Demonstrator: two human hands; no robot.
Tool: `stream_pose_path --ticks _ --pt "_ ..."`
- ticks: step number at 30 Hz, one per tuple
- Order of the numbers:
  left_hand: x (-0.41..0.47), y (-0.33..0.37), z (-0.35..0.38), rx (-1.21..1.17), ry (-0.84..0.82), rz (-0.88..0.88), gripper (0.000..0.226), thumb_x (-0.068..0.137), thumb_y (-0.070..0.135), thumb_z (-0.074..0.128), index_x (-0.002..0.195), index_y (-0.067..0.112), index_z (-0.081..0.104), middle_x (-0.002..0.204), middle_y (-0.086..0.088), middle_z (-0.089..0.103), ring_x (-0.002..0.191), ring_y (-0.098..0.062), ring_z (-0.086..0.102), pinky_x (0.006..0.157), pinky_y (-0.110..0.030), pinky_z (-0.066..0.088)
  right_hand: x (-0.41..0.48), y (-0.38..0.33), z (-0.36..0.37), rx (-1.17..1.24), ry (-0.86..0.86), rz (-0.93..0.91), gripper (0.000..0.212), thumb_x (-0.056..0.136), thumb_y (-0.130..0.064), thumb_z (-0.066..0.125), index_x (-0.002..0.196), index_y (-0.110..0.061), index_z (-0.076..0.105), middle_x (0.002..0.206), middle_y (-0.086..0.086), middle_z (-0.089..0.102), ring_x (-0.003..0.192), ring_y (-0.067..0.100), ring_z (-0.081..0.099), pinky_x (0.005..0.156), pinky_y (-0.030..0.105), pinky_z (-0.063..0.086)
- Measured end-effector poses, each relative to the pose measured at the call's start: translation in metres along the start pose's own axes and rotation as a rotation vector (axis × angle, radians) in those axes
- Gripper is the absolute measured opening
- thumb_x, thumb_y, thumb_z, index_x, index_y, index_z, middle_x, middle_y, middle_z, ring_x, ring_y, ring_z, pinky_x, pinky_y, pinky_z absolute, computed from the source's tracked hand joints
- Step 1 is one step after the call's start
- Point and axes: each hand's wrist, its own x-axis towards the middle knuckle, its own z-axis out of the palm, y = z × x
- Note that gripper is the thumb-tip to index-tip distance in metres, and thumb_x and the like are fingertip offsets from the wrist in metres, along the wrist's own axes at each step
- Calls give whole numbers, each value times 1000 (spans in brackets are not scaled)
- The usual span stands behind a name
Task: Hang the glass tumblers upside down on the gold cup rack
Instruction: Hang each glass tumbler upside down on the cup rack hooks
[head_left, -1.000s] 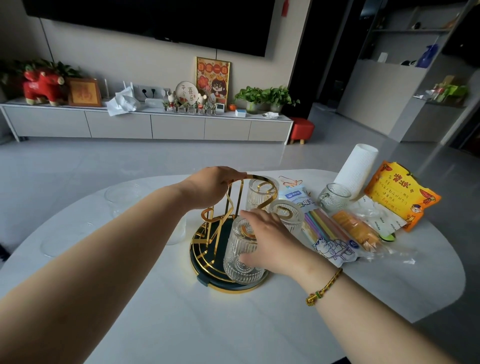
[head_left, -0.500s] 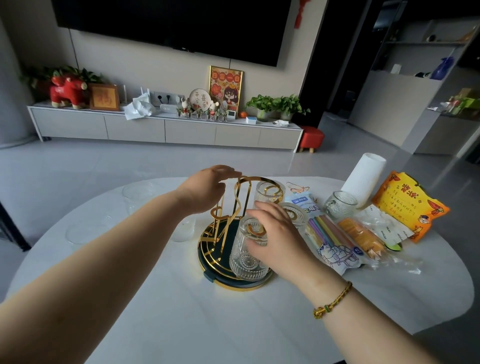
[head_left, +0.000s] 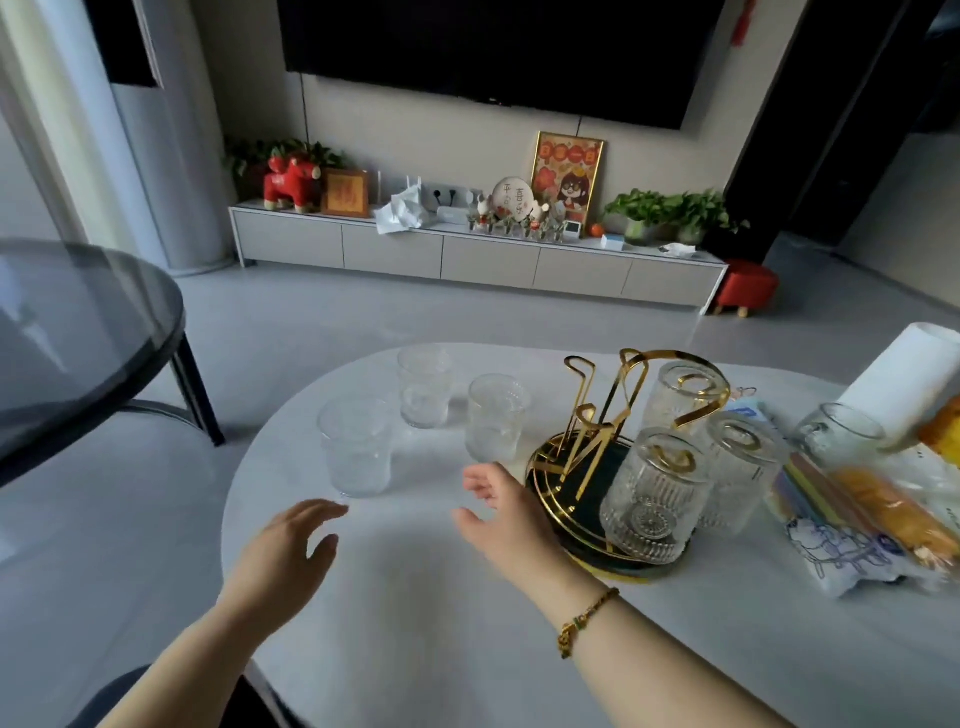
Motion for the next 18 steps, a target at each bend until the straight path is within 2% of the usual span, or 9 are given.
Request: stream_pose_path --ticks 3,6,7,9,10,12,14,16,18 --pt "0 -29 11 143 -159 -31 61 83 37 54 134 17 27 150 -5 22 137 -22 22 111 -34 21 20 4 40 117 -84 120 58 78 -17 62 128 -14 32 134 9 43 121 16 41 88 16 29" --pt "4 -43 14 293 -256 7 76 80 57 45 137 19 12 153 -2 3 141 -18 4 115 -31 6 43 5 68 142 -106 153 79 75 -20 67 136 -13 17 145 9 27 132 18 27 100 21 24" --pt "4 -44 14 310 -262 15 82 76 68 37 137 20 11 154 -1 2 141 -17 1 116 -32 4 50 4 75 152 -105 151 85 73 -21 68 137 -13 12 147 9 22 135 18 22 104 23 22" --pt "1 -45 16 310 -248 19 113 48 90 -4 137 22 7 153 1 -1 141 -15 -4 116 -33 -2 63 2 90 204 -86 148 96 70 -21 72 138 -12 6 148 10 18 136 19 18 108 27 20" --pt "-2 -43 17 331 -247 20 127 32 88 -23 138 23 4 153 2 -3 140 -14 -6 115 -32 -5 68 0 96 235 -65 142 99 68 -19 74 138 -12 5 147 11 20 135 19 20 108 27 21" --pt "-2 -46 21 372 -230 12 134 22 79 -39 138 23 0 153 3 -5 140 -13 -9 113 -30 -10 77 -4 111 274 -8 119 103 63 -15 77 138 -12 6 144 12 28 132 21 28 108 29 26" --pt "-2 -48 23 389 -226 7 132 24 75 -41 138 23 -1 153 2 -6 140 -13 -10 110 -28 -16 84 -7 123 227 61 95 106 60 -17 78 138 -12 6 143 13 33 131 24 32 110 39 29" --pt "-2 -49 23 380 -197 6 129 28 74 -42 138 22 0 153 1 -5 140 -14 -10 100 -20 -30 90 -7 131 146 109 84 107 59 -25 78 138 -13 6 144 11 33 131 24 32 109 46 27" --pt "-3 -50 23 368 -174 32 123 41 76 -35 138 17 14 152 -4 9 140 -20 3 91 -13 -35 95 -7 135 115 139 92 103 59 -29 77 137 -13 12 142 11 36 128 27 35 107 46 28"
